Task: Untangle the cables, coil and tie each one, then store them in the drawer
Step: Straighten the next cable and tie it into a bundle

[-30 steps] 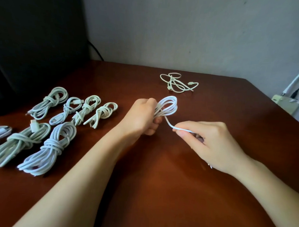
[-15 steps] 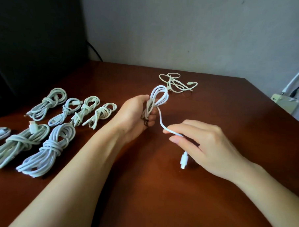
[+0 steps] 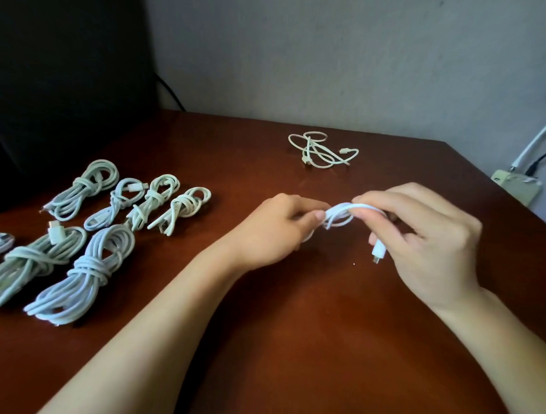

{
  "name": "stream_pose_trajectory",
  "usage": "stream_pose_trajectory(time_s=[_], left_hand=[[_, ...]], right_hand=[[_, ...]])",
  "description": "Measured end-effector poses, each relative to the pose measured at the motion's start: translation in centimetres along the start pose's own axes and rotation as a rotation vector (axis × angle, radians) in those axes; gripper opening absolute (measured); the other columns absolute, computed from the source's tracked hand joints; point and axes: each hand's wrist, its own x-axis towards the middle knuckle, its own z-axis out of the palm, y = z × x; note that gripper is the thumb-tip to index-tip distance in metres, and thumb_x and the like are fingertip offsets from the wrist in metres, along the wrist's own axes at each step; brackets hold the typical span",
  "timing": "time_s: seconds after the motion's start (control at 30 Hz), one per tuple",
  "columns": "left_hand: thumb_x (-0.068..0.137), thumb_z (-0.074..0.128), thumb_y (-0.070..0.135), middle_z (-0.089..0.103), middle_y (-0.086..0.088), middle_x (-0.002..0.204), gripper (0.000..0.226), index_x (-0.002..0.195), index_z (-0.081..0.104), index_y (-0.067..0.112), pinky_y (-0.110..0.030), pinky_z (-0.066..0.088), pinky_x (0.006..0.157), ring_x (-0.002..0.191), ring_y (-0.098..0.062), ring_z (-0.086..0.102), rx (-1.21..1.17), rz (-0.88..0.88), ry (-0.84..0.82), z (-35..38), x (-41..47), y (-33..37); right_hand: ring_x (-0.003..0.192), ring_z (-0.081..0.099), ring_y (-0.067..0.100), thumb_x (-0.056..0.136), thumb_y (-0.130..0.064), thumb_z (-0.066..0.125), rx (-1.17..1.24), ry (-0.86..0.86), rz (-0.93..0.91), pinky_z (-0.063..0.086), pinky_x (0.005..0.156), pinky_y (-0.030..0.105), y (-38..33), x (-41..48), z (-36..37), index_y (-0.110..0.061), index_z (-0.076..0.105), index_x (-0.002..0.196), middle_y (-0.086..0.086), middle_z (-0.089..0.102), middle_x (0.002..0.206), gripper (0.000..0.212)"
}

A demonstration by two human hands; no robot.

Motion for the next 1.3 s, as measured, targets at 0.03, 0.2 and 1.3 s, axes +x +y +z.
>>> stream_pose_trajectory(time_s=[0.03, 0.2, 1.3], left_hand=[[0.100, 0.047, 0.018, 0.049, 0.001, 0.067, 0.024, 0.110, 0.069, 0.015, -0.018, 0.041, 0.055, 0.055, -0.010, 0.044, -0.002, 0.020, -0.019, 0.1, -0.1, 0.0], [0.088, 0.066, 0.029, 0.059, 0.011, 0.062, 0.016, 0.099, 0.074, 0.020, -0.012, 0.041, 0.054, 0.047, -0.002, 0.049, 0.076, 0.033, 0.029, 0.0, 0.1, -0.3], [0.104, 0.036, 0.019, 0.040, 0.006, 0.050, 0.009, 0.100, 0.044, 0.018, -0.014, 0.023, 0.035, 0.036, -0.003, 0.025, -0.723, -0.269, 0.206, 0.5, 0.3, 0.7]], right_hand=[[0.059, 0.059, 0.012, 0.089, -0.010, 0.069, -0.025, 0.013, -0.021, 0.047, 0.055, 0.026, 0.1, 0.0, -0.1, -0.003, 0.075, 0.085, 0.008, 0.067, 0.072, 0.010], [0.062, 0.059, 0.012, 0.090, -0.013, 0.069, -0.033, 0.024, -0.032, 0.047, 0.053, 0.028, -0.2, -0.2, 0.1, -0.005, 0.076, 0.082, 0.006, 0.067, 0.070, 0.013], [0.045, 0.056, 0.005, 0.078, -0.011, 0.077, 0.412, -0.645, 0.563, 0.038, 0.055, 0.007, -1.0, -0.4, 1.6, -0.017, 0.077, 0.087, -0.008, 0.060, 0.059, 0.011]])
